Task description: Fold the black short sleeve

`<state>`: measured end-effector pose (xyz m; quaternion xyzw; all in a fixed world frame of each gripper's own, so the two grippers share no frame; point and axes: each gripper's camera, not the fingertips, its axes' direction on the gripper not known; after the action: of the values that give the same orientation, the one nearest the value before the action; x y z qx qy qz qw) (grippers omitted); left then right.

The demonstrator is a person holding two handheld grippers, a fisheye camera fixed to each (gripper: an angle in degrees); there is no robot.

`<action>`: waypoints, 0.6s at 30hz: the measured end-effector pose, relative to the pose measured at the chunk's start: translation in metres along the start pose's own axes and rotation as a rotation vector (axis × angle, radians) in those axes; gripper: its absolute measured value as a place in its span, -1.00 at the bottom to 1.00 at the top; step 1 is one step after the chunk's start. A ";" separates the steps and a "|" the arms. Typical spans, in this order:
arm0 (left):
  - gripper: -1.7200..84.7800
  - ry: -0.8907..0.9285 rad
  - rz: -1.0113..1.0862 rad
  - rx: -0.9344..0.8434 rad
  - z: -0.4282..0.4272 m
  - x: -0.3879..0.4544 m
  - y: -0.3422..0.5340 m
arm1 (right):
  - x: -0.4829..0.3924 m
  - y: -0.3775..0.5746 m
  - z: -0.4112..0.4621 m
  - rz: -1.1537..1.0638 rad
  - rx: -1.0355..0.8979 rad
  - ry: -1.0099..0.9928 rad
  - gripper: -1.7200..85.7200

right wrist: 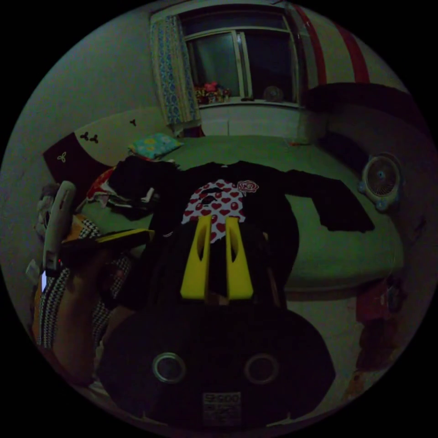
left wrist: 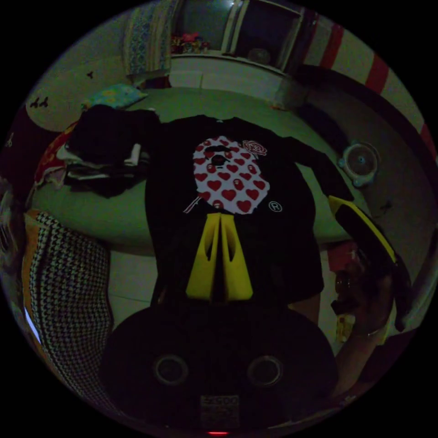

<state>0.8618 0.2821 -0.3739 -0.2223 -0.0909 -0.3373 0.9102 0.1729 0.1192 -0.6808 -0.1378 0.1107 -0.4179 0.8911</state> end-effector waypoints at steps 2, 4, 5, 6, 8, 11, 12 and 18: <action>-0.95 0.008 -0.022 0.011 -0.009 -0.020 -0.011 | -0.017 -0.015 0.015 0.002 0.000 -0.019 -0.85; -0.94 0.008 -0.047 0.036 -0.022 -0.046 -0.028 | -0.031 -0.027 0.027 -0.003 -0.004 -0.022 -0.83; -0.93 0.006 -0.052 0.043 -0.025 -0.053 -0.032 | -0.041 -0.035 0.036 -0.017 -0.009 -0.025 -0.82; -0.92 0.006 -0.067 0.058 -0.031 -0.066 -0.040 | -0.047 -0.040 0.041 -0.026 -0.012 -0.027 -0.81; -0.85 0.033 -0.067 0.098 -0.040 -0.087 -0.051 | -0.071 -0.058 0.063 -0.068 -0.035 -0.048 -0.74; -0.71 0.124 -0.069 0.106 -0.049 -0.123 -0.070 | -0.105 -0.082 0.096 -0.111 -0.057 -0.074 -0.70; -0.68 0.136 -0.087 0.111 -0.052 -0.139 -0.078 | -0.112 -0.087 0.104 -0.114 -0.062 -0.076 -0.69; -0.70 0.071 -0.189 0.149 -0.073 -0.221 -0.132 | -0.184 -0.154 0.177 -0.116 -0.073 -0.069 -0.87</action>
<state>0.6094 0.2859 -0.4624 -0.1324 -0.1037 -0.4217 0.8910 0.0028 0.1950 -0.4474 -0.1909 0.0871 -0.4594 0.8631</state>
